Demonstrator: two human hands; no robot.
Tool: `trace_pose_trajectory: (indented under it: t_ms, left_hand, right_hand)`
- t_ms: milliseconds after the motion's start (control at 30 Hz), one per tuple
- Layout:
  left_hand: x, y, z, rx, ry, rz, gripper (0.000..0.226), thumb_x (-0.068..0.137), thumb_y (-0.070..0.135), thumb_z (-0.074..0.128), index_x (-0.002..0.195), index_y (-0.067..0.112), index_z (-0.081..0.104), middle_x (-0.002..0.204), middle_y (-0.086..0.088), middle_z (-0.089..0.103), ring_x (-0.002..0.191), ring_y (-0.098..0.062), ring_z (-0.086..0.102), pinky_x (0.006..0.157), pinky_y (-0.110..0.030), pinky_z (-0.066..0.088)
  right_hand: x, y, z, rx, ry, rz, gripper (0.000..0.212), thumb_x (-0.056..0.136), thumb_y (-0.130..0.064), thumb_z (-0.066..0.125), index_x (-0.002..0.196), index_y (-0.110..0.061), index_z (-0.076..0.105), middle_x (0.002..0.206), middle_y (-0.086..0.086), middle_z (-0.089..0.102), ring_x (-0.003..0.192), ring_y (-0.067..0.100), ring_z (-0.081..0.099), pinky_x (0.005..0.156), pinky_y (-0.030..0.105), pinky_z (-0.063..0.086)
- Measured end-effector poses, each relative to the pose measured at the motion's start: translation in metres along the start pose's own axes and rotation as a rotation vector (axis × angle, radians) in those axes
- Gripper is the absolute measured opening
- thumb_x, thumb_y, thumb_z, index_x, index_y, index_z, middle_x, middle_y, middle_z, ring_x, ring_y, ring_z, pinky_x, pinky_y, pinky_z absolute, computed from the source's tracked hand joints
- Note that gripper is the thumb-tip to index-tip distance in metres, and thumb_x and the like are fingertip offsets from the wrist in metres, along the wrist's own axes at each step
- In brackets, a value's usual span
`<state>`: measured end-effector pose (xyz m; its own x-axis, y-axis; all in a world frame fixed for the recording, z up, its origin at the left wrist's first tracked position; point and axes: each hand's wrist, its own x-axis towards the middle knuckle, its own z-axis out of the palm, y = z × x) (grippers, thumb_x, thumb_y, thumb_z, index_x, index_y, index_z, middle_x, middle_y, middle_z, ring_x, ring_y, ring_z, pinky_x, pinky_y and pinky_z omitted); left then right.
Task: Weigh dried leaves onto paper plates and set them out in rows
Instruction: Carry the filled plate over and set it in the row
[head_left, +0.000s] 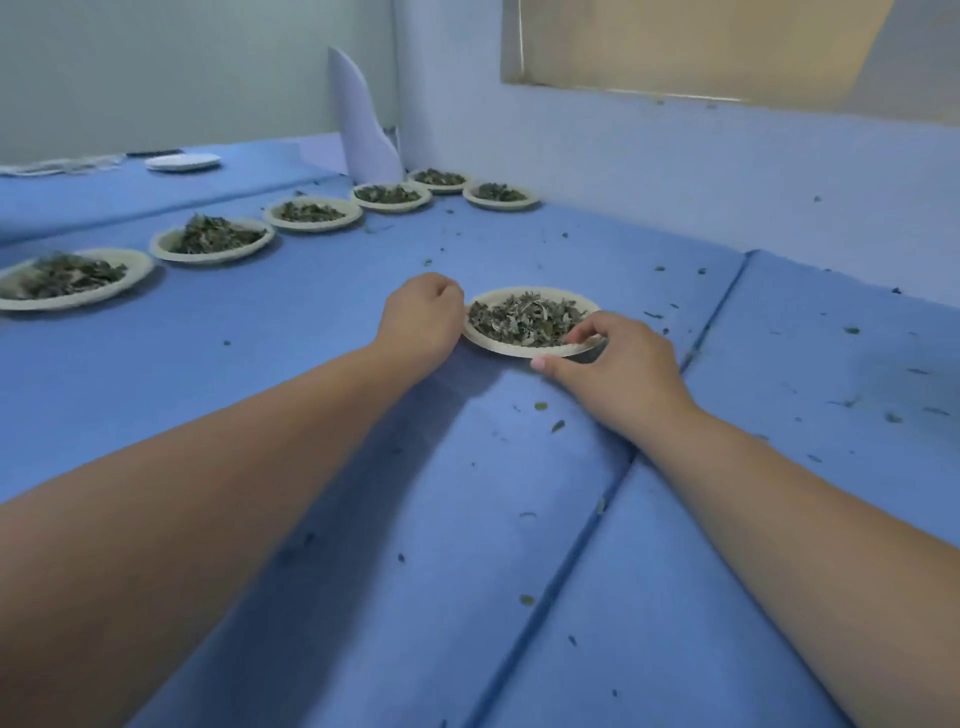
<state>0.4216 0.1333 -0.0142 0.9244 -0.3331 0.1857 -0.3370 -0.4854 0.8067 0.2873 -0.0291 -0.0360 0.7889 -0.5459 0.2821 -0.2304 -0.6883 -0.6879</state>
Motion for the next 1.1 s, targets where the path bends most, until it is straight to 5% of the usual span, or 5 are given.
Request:
trace_pose_trajectory:
  t_ms: [100, 200, 500, 700, 1100]
  left_hand:
    - [0.037, -0.019, -0.003, 0.249, -0.032, 0.081, 0.032, 0.103, 0.02, 0.042, 0.122, 0.005, 0.062, 0.127, -0.018, 0.062, 0.125, -0.033, 0.051, 0.09, -0.036, 0.038]
    - [0.054, -0.037, -0.002, 0.373, -0.041, 0.14, 0.021, 0.104, 0.02, 0.041, 0.089, 0.007, 0.05, 0.106, -0.019, 0.055, 0.116, -0.037, 0.049, 0.08, -0.037, 0.027]
    - [0.081, -0.056, -0.015, 0.384, -0.039, 0.186, 0.036, 0.102, 0.026, 0.046, 0.131, 0.01, 0.059, 0.128, -0.012, 0.065, 0.119, -0.032, 0.056, 0.092, -0.036, 0.043]
    - [0.098, -0.073, -0.021, 0.477, -0.045, 0.187, 0.026, 0.098, 0.022, 0.041, 0.074, 0.019, 0.031, 0.086, 0.001, 0.044, 0.09, -0.024, 0.042, 0.068, -0.035, 0.024]
    - [0.105, -0.082, -0.017, 0.399, 0.003, 0.241, 0.028, 0.096, 0.026, 0.041, 0.071, 0.022, 0.028, 0.091, 0.002, 0.045, 0.091, -0.019, 0.041, 0.076, -0.032, 0.025]
  right_hand:
    - [0.051, 0.001, 0.027, -0.098, -0.04, -0.048, 0.033, 0.083, -0.051, 0.077, 0.097, -0.027, 0.059, 0.084, -0.012, 0.054, 0.082, 0.016, 0.049, 0.057, 0.013, 0.029]
    - [0.103, -0.002, 0.056, -0.223, -0.081, -0.069, 0.031, 0.088, -0.052, 0.07, 0.099, -0.027, 0.055, 0.08, -0.01, 0.052, 0.084, 0.019, 0.048, 0.064, 0.029, 0.033]
    - [0.224, -0.041, 0.144, -0.304, -0.105, 0.058, 0.035, 0.093, -0.058, 0.055, 0.109, -0.029, 0.045, 0.122, 0.004, 0.063, 0.118, 0.032, 0.056, 0.103, 0.046, 0.044]
    - [0.271, -0.056, 0.175, -0.298, -0.06, 0.116, 0.039, 0.094, -0.057, 0.053, 0.122, -0.029, 0.049, 0.125, 0.0, 0.062, 0.122, 0.029, 0.054, 0.109, 0.049, 0.038]
    - [0.317, -0.065, 0.198, -0.321, -0.057, 0.132, 0.045, 0.096, -0.053, 0.053, 0.129, -0.023, 0.049, 0.131, 0.005, 0.059, 0.124, 0.031, 0.053, 0.111, 0.051, 0.037]
